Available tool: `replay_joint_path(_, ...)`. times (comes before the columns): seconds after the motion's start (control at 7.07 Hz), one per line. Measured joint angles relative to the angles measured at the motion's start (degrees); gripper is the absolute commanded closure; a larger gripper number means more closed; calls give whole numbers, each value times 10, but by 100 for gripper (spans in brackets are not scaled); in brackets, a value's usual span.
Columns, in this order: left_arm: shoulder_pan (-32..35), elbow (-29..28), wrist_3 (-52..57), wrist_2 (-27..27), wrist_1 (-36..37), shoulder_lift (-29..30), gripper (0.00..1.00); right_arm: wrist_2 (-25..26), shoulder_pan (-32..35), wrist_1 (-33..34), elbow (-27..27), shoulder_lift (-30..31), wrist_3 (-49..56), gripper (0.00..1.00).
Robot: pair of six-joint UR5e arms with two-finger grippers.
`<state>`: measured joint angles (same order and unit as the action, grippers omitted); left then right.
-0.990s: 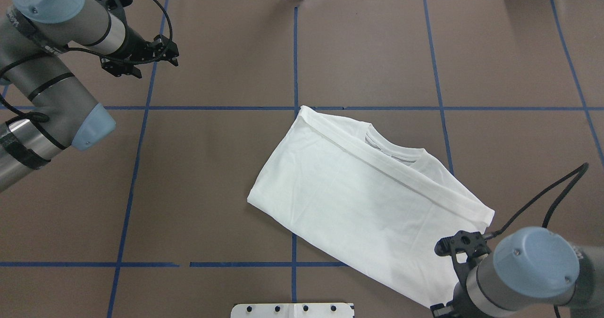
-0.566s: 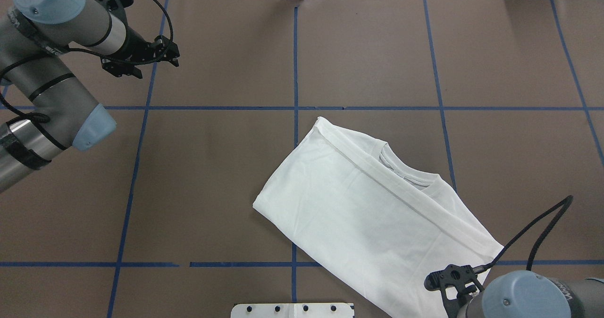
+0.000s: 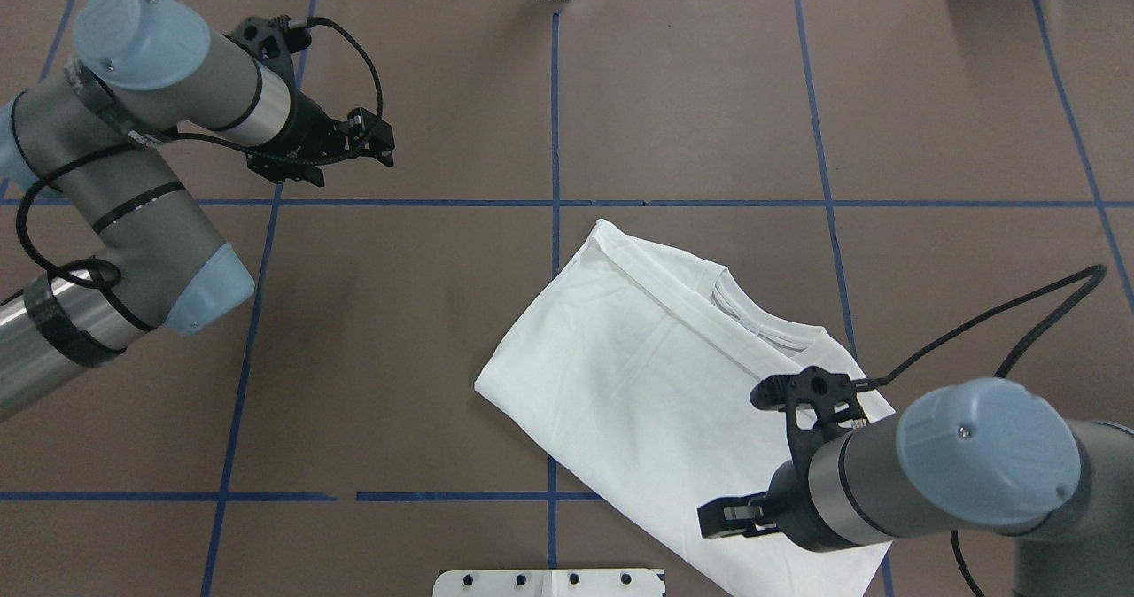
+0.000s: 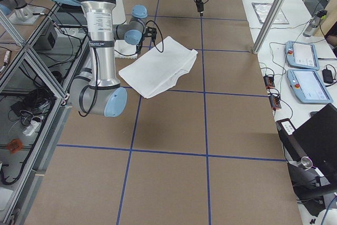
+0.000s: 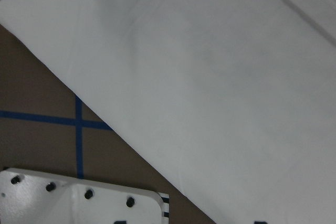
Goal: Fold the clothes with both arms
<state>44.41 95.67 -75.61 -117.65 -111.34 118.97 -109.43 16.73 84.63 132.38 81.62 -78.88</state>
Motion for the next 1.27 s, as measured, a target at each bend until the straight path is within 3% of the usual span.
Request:
replay_joint_path(0.28,-82,24,-98,8,-10,0,0,-1,64,0,-2,-48,0,0)
replay_joint_path(0.71,-199,24,-207,52,-38,1,1,0,105,0,-4,-65,0,0)
replay_joint_path(1.27,-232,10,-219,61,-45,3,13,2,109,0,-5,-66,0,0)
